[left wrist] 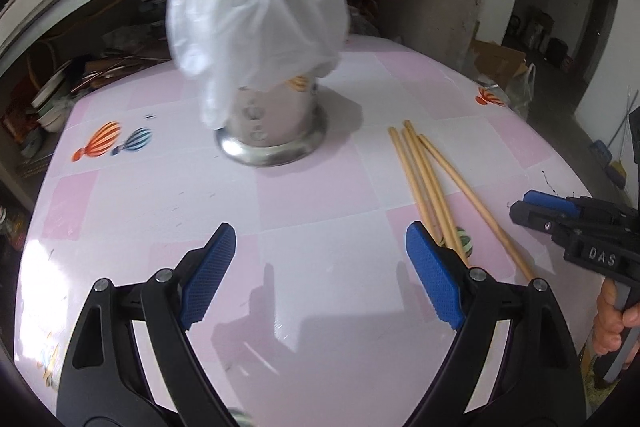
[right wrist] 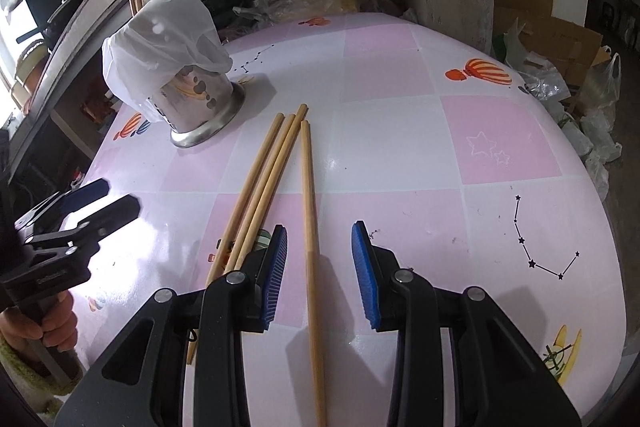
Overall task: Organize utensils
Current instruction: 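Move both open tools back to the remaining chopsticks on the table, then position the open left tool over a single wooden chopstick, then close the left tool on the chopstick while the right tool positions over another, then lift the chopstick with the left tool while the right tool closes on another chopstick, then lift the chopstick with the right tool while the left tool holds its chopstick, then carry both held chopsticks up over the bagged holder with both tools, then lower the chopstick into the holder and open the left tool while the right tool holds its chopstick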
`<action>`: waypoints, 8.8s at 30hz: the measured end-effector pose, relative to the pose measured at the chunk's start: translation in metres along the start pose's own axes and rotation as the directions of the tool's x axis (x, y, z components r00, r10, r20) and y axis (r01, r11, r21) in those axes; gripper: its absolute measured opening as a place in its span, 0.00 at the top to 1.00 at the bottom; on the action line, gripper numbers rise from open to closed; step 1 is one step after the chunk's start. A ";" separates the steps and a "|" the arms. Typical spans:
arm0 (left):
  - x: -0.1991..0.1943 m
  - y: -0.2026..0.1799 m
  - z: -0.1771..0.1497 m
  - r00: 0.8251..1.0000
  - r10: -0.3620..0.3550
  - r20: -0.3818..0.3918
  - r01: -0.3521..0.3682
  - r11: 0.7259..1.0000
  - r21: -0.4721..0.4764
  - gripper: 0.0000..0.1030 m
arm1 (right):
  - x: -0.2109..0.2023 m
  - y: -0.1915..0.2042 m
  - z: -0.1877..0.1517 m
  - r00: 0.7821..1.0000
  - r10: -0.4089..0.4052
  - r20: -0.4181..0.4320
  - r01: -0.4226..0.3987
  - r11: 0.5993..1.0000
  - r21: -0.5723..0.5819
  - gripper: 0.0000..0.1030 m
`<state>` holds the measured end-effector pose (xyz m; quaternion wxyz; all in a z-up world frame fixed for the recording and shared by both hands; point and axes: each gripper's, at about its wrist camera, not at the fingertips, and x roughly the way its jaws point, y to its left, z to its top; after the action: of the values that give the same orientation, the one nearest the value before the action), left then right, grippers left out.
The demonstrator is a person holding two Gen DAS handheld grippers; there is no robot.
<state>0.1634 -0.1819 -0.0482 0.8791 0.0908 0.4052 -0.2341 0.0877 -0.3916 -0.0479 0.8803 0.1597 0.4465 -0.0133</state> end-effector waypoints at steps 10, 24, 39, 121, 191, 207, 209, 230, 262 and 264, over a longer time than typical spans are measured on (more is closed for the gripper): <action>0.045 -0.037 0.035 0.996 -0.076 -0.037 0.078 0.995 0.066 0.29 | 0.003 -0.008 -0.001 1.000 0.023 -0.006 -0.023 1.000 0.022 0.68; 0.104 -0.063 0.063 0.993 -0.064 -0.103 0.076 0.991 0.114 0.70 | 0.002 -0.015 0.001 0.999 0.043 0.002 -0.043 0.998 0.049 0.68; 0.109 -0.064 0.062 0.992 -0.031 -0.122 0.049 0.988 0.146 0.87 | 0.000 -0.016 0.001 0.998 0.055 0.007 -0.055 0.997 0.058 0.68; 0.038 0.009 0.000 0.984 -0.031 -0.176 0.026 0.999 -0.033 0.95 | -0.002 -0.005 0.001 0.999 0.050 0.006 -0.050 0.998 0.027 0.68; -0.067 0.067 0.021 0.990 -0.093 0.107 0.112 0.977 -0.181 0.95 | -0.074 0.028 0.064 0.977 0.113 0.182 -0.109 0.994 -0.032 0.93; -0.123 0.062 0.039 0.970 -0.104 0.219 0.140 0.977 -0.160 0.95 | -0.126 0.027 0.050 0.943 0.162 0.291 -0.159 0.987 -0.033 0.93; -0.128 0.062 0.044 0.966 -0.105 0.236 0.144 0.977 -0.157 0.95 | -0.128 0.027 0.050 0.940 0.165 0.298 -0.162 0.986 -0.036 0.93; -0.221 0.066 0.135 0.878 -0.118 0.464 0.176 0.981 -0.083 0.95 | -0.138 0.023 0.050 0.921 0.210 0.327 -0.207 0.977 -0.043 0.93; -0.058 0.096 0.198 0.947 0.013 0.322 0.045 0.984 -0.173 0.95 | -0.103 0.023 0.061 0.944 0.204 0.261 -0.205 0.978 -0.023 0.93; -0.051 0.096 0.193 0.952 0.015 0.306 0.039 0.984 -0.172 0.95 | -0.103 0.024 0.062 0.944 0.205 0.260 -0.205 0.978 -0.025 0.93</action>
<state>0.3105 -0.1476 0.1135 0.9343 -0.0271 0.2838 -0.2140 0.0783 -0.3994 0.0736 0.9278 0.2031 0.3078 0.0570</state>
